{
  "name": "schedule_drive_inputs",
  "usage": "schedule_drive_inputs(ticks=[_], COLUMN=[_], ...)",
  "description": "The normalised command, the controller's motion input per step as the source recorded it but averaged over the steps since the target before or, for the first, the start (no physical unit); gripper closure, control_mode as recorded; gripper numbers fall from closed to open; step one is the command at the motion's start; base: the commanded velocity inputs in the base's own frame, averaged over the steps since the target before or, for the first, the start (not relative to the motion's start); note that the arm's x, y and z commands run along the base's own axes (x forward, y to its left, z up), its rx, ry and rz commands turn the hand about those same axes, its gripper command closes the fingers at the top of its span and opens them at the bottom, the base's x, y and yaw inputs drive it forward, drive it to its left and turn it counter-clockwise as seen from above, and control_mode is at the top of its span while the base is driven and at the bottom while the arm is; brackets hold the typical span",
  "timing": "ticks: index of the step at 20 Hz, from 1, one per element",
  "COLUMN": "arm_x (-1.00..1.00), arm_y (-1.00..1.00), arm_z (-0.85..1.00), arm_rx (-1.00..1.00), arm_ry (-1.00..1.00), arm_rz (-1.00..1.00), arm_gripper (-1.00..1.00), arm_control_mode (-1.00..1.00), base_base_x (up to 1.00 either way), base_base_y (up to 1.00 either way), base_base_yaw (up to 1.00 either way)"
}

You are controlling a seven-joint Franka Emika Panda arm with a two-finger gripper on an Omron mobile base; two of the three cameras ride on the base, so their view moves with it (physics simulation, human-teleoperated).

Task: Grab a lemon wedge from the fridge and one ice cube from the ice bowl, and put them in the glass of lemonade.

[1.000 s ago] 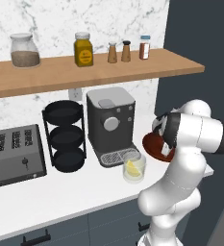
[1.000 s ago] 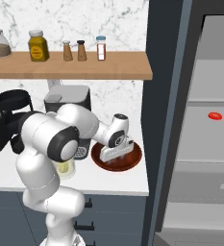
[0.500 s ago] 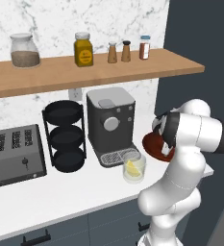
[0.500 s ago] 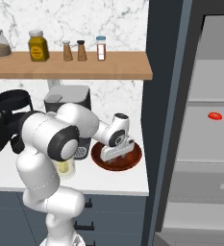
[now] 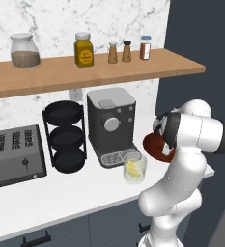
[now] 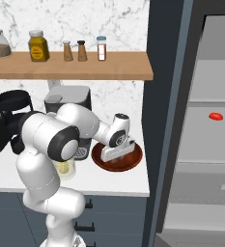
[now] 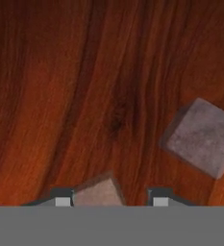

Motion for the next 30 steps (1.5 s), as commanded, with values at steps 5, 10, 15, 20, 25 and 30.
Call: schedule_drive_inputs(ticks=[5,10,15,20,25,30], arm_x=[0.0,-0.03,-0.04,0.0,-0.01,-0.02], arm_y=[0.0,0.0,0.0,0.0,0.0,0.0], arm_z=[-0.01,0.0,0.05,0.2,0.27,0.34], arm_rx=[0.0,0.0,0.0,0.0,0.02,0.03], arm_ry=[0.05,0.02,0.02,-0.03,-0.05,-0.07], arm_rz=[0.0,0.0,0.0,0.0,0.0,0.01], arm_gripper=[1.0,1.0,1.0,1.0,1.0,1.0], arm_control_mode=[-1.0,-1.0,-1.0,-1.0,-1.0,-1.0], base_base_x=[0.0,0.0,0.0,0.0,0.0,0.0], base_base_y=[0.0,0.0,0.0,0.0,0.0,0.0], base_base_yaw=[0.0,0.0,0.0,0.0,0.0,0.0])
